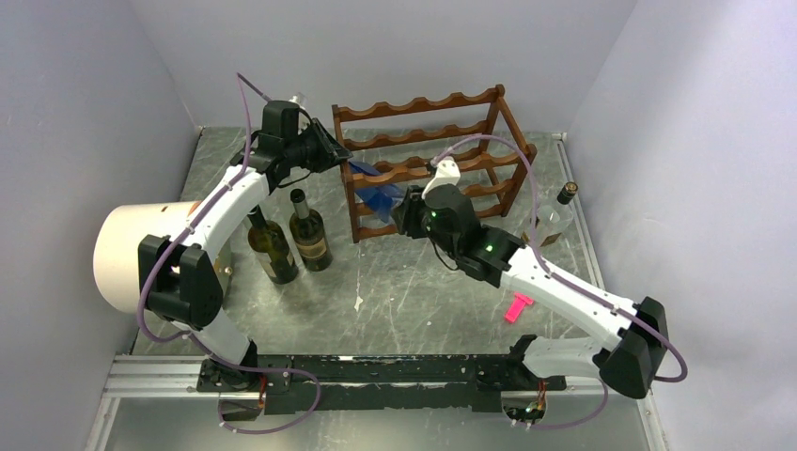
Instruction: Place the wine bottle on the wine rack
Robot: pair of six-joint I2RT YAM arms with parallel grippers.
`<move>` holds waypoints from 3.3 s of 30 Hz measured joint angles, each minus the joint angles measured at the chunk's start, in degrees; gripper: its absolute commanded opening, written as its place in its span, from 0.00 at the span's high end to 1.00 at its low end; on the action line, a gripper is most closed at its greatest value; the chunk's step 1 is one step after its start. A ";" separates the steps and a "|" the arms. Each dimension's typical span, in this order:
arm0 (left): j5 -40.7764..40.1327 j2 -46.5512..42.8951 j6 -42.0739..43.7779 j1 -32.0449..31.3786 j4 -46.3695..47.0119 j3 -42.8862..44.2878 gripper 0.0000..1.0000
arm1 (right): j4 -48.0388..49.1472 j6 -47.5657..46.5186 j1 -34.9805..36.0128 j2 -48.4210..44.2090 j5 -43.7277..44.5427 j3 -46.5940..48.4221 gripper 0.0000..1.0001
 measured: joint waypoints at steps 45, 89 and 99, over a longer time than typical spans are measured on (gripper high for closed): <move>-1.33 -1.03 -0.22 0.13 4.42 -2.89 0.93 | 1.11 9.70 -0.92 9.81 -9.81 -0.46 1.00; -2.47 -1.18 5.79 0.87 1.20 -0.24 0.35 | 9.03 15.37 -1.44 20.26 -6.14 5.46 0.59; -2.97 -2.84 12.76 1.42 -2.84 5.73 0.26 | 7.91 15.10 -1.44 19.34 -4.92 5.53 0.17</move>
